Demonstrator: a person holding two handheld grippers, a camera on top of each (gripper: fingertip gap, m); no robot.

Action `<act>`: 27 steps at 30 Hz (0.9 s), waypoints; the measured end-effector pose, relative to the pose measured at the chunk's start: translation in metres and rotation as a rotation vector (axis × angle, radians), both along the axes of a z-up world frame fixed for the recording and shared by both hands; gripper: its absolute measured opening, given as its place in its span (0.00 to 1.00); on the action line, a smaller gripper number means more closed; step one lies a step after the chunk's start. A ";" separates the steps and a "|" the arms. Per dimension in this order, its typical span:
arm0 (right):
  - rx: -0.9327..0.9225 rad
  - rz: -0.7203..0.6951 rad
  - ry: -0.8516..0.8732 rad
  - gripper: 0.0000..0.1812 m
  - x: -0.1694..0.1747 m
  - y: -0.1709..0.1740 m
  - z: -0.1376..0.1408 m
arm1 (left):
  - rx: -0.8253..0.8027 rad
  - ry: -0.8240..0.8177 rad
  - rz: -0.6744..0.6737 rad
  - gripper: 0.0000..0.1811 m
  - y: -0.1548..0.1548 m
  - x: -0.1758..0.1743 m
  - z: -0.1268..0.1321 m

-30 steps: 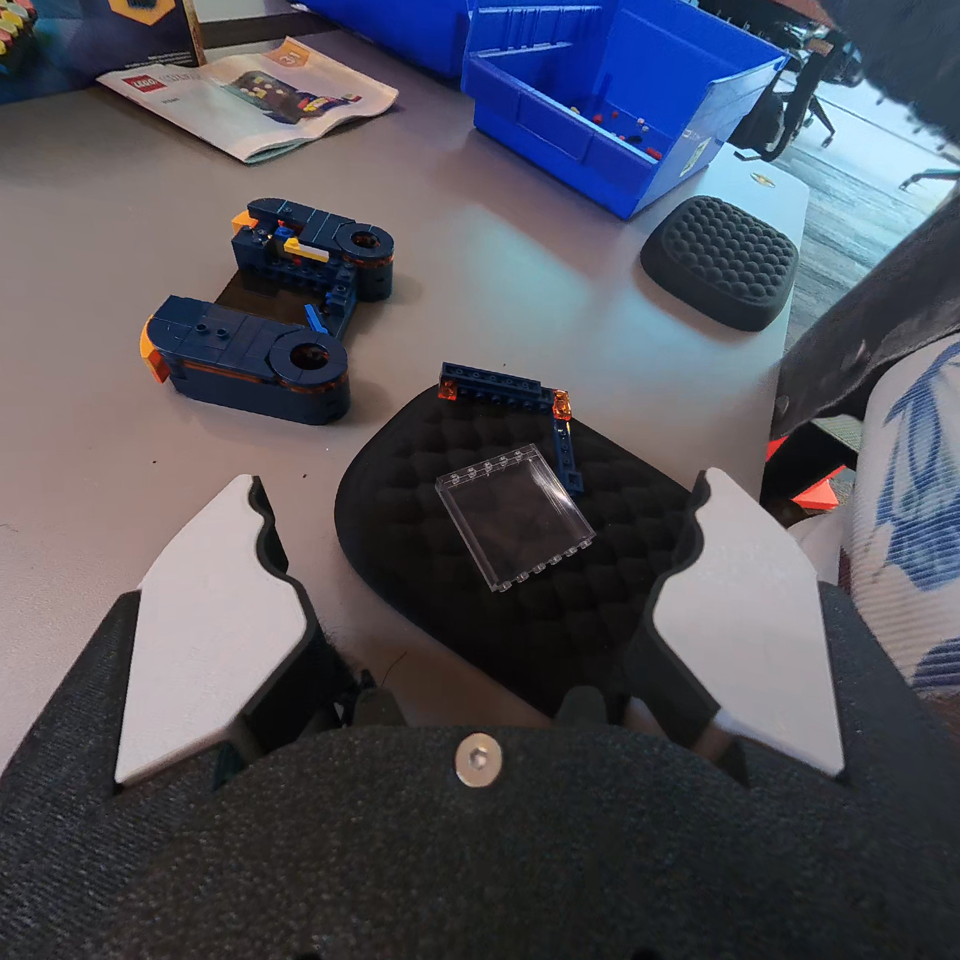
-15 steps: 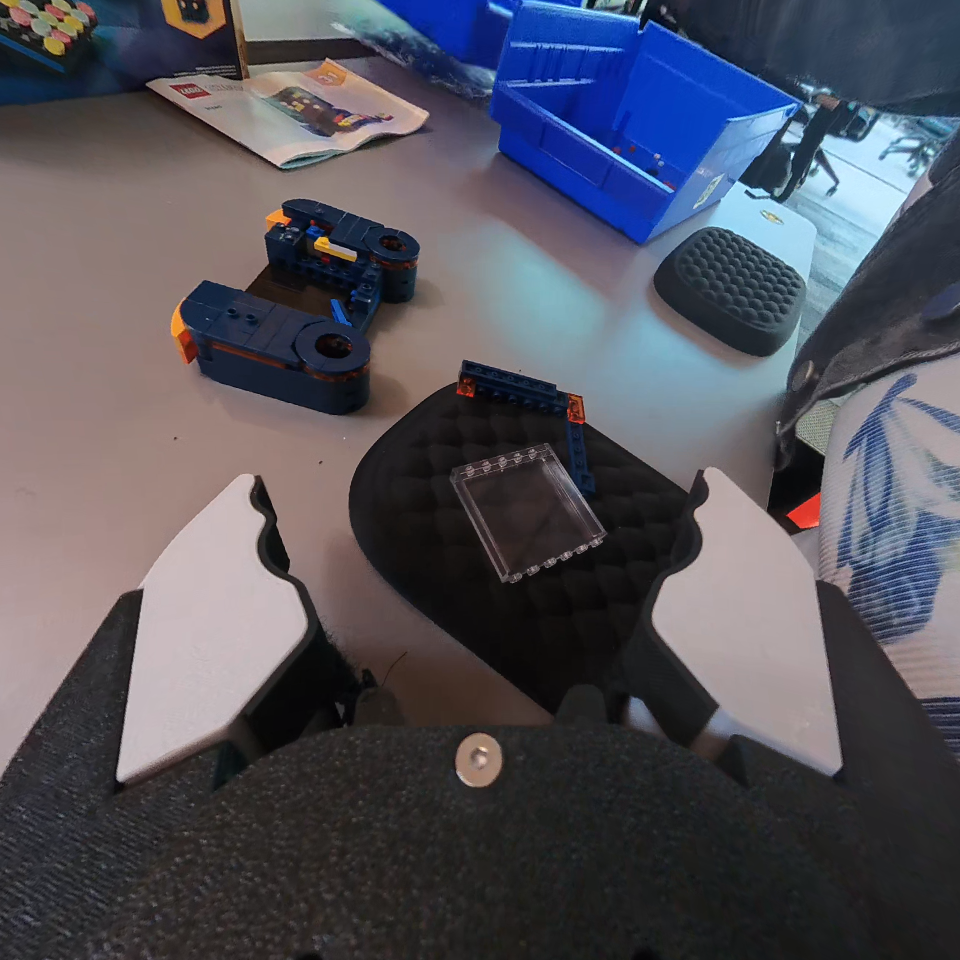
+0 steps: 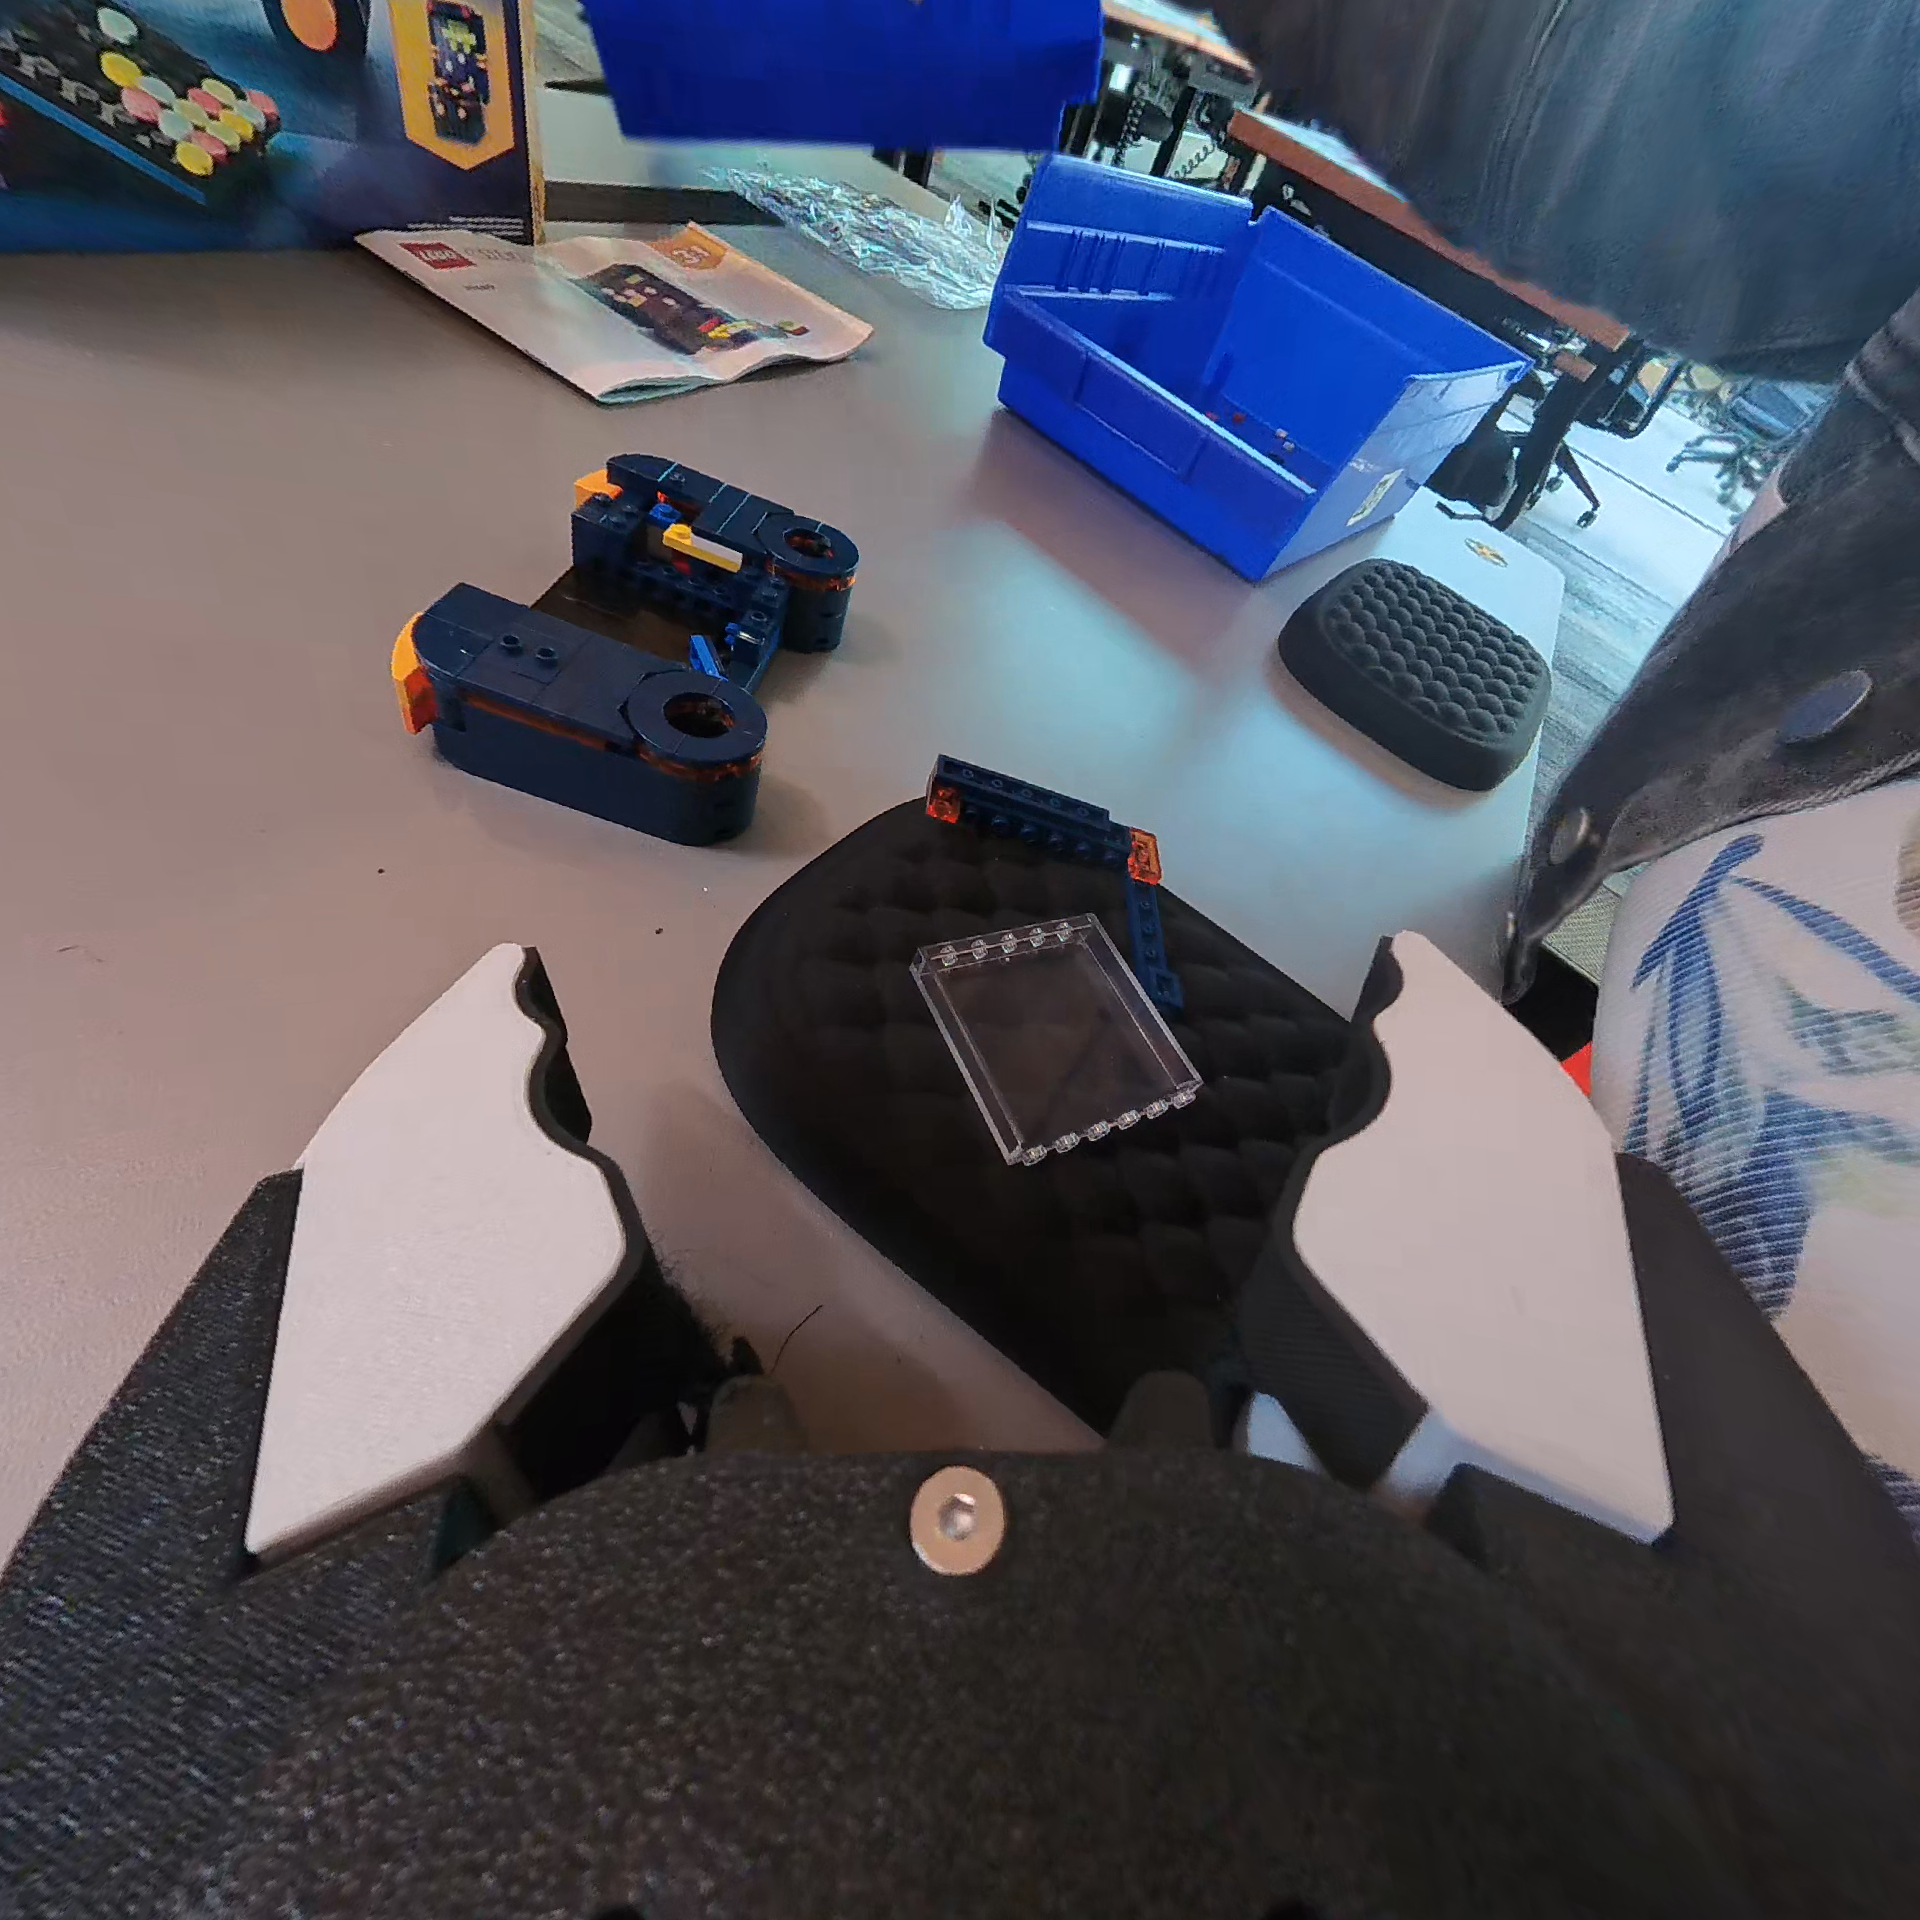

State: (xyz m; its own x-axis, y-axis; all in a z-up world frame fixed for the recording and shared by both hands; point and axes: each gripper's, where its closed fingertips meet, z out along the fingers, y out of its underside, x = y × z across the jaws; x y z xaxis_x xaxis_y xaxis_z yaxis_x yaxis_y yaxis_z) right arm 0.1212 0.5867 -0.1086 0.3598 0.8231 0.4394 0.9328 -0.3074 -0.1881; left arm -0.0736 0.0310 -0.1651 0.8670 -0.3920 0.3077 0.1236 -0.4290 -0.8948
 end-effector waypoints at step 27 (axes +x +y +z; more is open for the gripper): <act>-0.191 0.046 -0.245 0.18 -0.014 -0.048 -0.087 | -0.054 0.065 -0.022 0.77 0.000 0.006 -0.010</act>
State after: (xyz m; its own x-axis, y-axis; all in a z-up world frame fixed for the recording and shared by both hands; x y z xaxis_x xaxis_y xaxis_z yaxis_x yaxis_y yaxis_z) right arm 0.1067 0.5388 -0.1952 0.2232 0.9119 0.3444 0.9570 -0.2722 0.1006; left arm -0.0680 0.0310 -0.1751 0.8770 -0.3959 0.2721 0.0556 -0.4790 -0.8761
